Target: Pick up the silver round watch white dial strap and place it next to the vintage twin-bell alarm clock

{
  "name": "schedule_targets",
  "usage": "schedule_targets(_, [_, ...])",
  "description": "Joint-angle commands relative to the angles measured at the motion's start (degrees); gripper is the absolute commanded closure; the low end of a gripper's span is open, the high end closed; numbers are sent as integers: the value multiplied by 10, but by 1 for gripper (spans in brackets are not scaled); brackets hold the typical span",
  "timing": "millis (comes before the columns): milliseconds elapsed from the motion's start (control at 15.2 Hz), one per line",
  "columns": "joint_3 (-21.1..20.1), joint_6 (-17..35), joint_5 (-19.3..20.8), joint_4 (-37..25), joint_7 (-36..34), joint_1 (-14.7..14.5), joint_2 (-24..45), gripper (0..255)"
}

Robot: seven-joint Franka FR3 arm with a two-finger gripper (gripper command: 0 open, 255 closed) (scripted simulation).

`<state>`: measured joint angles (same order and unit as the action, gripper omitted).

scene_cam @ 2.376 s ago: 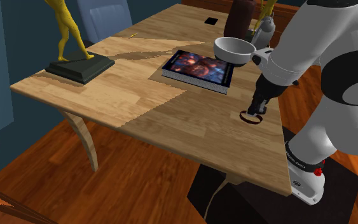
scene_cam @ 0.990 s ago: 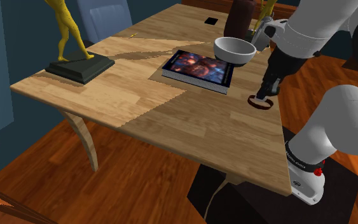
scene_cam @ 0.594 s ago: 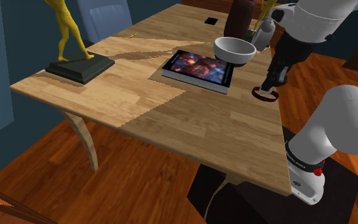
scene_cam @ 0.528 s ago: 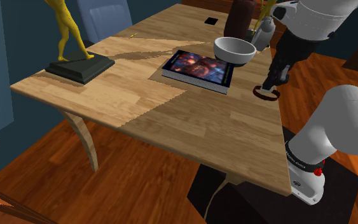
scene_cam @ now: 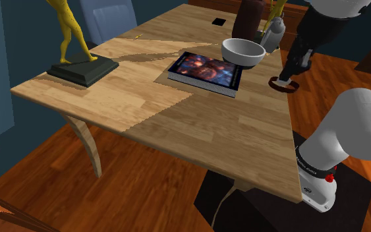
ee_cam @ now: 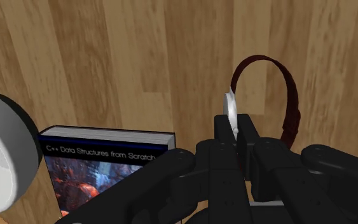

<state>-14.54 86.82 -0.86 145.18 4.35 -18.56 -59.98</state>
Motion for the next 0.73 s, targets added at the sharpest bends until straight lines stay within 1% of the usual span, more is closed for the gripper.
schedule_targets(0, [2,-12,3,-20,2,3,8,255])
schedule_targets(660, [10,-72,14,-114,11,13,41,255])
